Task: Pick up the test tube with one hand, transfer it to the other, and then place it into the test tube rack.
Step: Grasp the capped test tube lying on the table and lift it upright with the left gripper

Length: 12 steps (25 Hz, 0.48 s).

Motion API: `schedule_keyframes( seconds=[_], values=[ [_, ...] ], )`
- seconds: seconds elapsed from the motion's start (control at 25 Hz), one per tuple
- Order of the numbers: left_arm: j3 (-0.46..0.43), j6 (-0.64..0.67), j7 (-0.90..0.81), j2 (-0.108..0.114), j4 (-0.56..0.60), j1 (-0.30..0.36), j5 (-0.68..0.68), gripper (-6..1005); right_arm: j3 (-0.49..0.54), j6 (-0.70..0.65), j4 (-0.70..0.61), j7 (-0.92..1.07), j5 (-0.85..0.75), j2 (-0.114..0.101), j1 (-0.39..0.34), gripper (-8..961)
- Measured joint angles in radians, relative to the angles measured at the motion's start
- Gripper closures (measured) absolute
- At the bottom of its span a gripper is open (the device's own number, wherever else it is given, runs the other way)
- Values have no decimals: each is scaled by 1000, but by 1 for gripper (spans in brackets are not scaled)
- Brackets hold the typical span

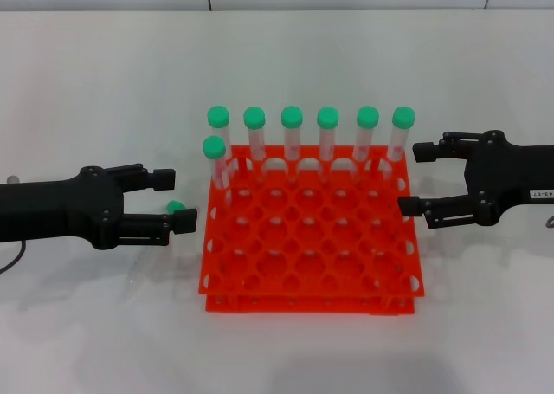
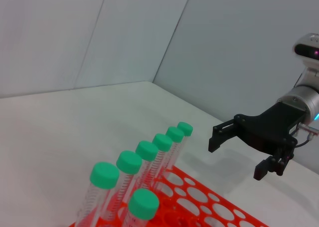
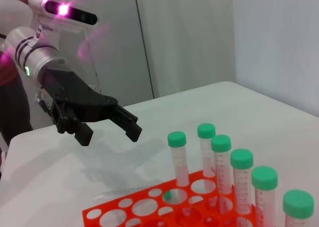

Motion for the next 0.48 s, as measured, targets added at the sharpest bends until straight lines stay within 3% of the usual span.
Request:
schedule_keyframes(
  seconds=[0.48],
  values=[
    [0,0,0,0,0,0,0,106,0,0,-3,2,0,2,0,110]
  ],
)
